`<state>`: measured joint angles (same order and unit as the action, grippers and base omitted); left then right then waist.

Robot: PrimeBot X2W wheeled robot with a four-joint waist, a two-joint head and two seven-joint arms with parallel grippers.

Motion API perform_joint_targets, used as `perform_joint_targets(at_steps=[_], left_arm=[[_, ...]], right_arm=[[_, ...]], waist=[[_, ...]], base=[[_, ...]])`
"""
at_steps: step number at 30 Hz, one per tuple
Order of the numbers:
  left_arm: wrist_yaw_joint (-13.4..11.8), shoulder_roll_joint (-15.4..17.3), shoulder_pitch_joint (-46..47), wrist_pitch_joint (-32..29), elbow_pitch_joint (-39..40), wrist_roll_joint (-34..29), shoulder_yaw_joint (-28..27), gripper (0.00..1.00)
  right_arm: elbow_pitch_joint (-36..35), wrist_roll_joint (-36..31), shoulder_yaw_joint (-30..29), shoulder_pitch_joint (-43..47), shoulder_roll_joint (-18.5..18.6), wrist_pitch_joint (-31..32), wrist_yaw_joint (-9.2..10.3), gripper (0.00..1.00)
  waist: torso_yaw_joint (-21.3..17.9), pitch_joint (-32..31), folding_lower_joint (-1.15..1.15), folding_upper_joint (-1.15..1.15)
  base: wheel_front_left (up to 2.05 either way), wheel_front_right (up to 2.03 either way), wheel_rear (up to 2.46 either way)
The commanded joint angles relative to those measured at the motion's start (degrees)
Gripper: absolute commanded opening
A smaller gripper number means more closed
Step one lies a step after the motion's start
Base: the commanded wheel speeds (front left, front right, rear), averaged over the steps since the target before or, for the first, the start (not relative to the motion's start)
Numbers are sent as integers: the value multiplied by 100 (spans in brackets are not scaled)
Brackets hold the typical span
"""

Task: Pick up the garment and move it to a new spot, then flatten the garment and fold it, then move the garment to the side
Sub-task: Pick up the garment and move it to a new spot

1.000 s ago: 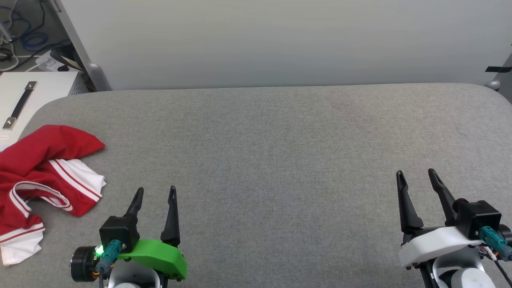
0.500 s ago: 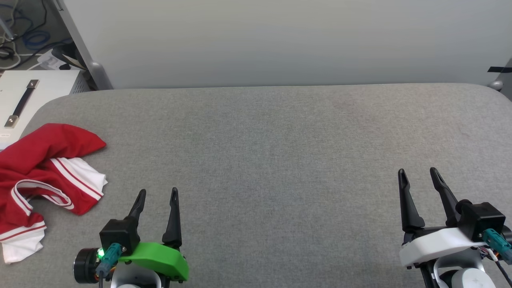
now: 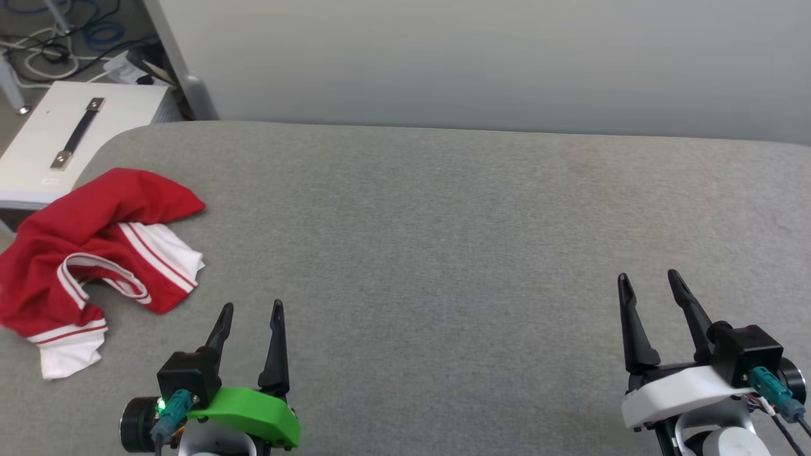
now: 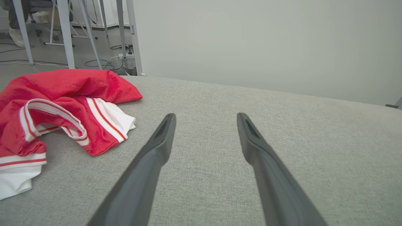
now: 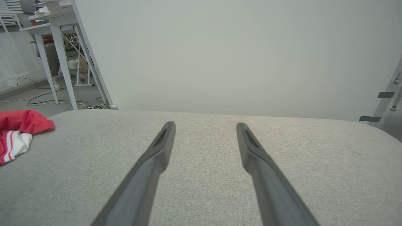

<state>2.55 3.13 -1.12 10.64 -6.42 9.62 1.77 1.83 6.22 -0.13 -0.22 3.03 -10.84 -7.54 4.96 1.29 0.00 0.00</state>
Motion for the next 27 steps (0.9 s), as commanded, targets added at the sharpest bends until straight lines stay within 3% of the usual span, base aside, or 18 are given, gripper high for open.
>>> perform_joint_targets(at_steps=[1,27], left_arm=[[34,-19,19,76,-31,54,-3,100],[81,-24,-39,384,-170,222,-100,100]], right_arm=[[7,-8,38,-32,-11,-61,4,100],[132,208,482,-28,-14,-365,5,100]], waist=[[220,40,0,0],[1939,21,0,0]], base=[[0,0,0],[0,0,0]])
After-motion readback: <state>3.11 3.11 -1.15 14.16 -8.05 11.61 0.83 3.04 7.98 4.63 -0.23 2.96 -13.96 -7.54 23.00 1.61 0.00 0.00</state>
